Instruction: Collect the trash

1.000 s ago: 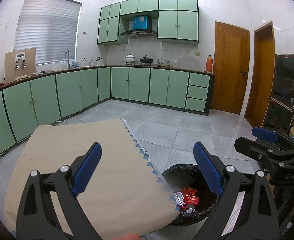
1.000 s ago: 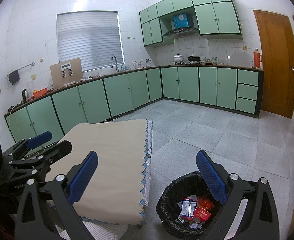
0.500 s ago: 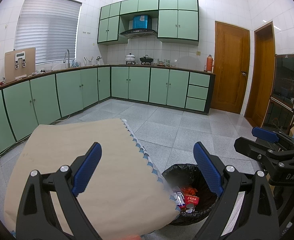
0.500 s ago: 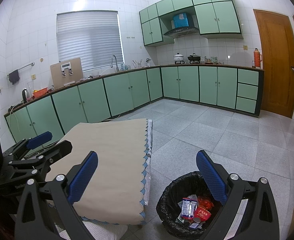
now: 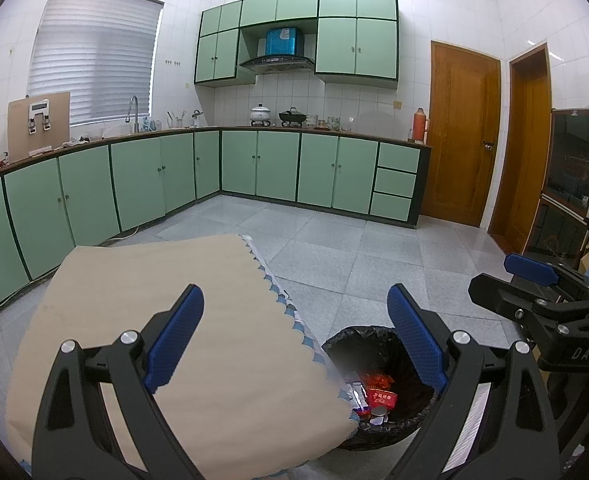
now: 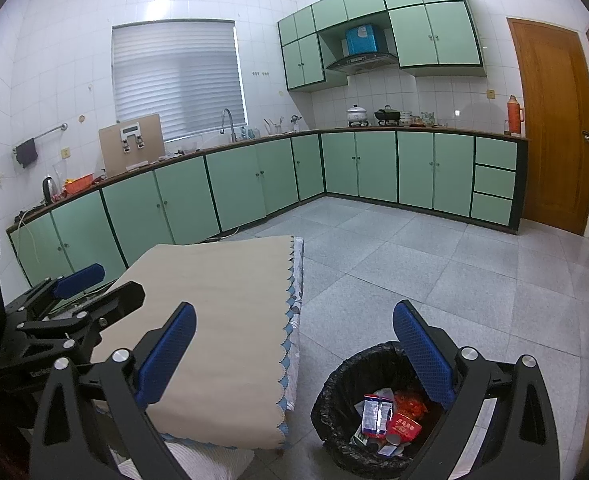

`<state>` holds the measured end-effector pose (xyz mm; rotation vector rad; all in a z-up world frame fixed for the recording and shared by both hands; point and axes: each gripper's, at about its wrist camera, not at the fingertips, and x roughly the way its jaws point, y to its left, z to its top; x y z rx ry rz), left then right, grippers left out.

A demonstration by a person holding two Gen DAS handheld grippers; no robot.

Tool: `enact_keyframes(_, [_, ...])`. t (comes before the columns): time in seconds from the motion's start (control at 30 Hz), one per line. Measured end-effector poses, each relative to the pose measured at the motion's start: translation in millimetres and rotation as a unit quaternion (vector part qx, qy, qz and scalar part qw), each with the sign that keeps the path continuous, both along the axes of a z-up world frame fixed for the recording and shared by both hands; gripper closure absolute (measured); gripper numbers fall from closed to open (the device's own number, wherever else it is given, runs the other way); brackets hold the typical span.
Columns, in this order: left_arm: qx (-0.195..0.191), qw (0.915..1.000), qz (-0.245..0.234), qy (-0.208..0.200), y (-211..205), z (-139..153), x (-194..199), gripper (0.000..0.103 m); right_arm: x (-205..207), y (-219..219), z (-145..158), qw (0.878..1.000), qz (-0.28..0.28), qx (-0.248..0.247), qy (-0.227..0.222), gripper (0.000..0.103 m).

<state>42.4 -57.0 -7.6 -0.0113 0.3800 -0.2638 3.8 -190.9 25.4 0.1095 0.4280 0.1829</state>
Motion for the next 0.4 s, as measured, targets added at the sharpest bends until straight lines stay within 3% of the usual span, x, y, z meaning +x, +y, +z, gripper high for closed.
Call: enact_keyframes(0.4, [0.002,1.0,0.001,0.004,1.1,-3.1,0.8,0.011,3.3,-1.0,-0.9,1.0,-0.003,0.002,0.003,0.006])
